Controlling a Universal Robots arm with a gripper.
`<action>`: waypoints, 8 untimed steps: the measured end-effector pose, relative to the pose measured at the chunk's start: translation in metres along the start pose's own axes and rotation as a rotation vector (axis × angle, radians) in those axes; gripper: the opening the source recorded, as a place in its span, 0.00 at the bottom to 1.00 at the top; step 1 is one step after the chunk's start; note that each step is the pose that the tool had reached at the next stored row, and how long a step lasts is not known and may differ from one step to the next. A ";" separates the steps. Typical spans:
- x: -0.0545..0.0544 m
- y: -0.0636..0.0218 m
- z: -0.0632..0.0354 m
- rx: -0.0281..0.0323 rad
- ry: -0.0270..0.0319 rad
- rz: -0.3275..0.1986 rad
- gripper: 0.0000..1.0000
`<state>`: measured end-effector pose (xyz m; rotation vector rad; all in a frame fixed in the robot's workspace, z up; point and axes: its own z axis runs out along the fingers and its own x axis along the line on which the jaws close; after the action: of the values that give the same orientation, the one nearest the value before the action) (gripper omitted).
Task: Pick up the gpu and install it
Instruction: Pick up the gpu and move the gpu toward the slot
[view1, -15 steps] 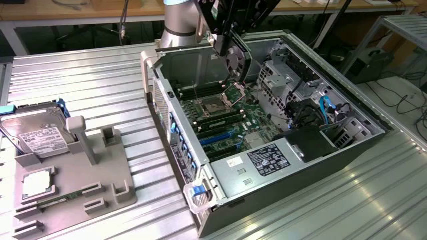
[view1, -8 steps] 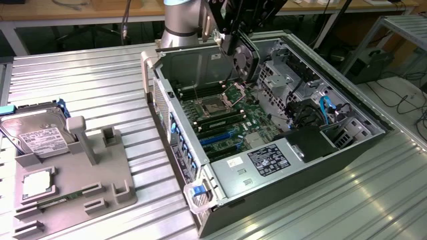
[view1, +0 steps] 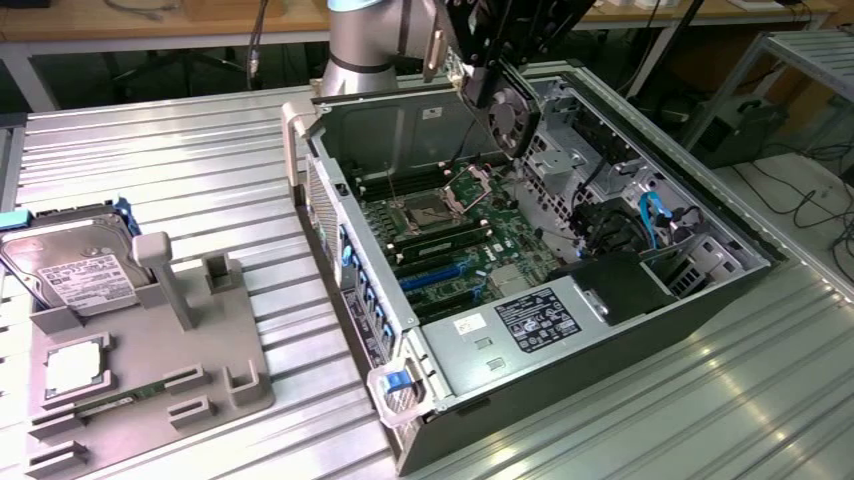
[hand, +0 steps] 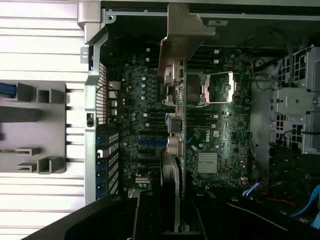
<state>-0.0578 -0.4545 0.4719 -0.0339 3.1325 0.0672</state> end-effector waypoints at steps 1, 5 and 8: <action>-0.002 0.0000 0.0000 0.0001 0.0000 0.000 0.28; -0.010 -0.0002 0.0003 0.0001 0.0000 0.000 0.28; -0.018 -0.0004 0.0004 0.0000 0.0000 0.000 0.28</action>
<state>-0.0401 -0.4545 0.4716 -0.0338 3.1325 0.0672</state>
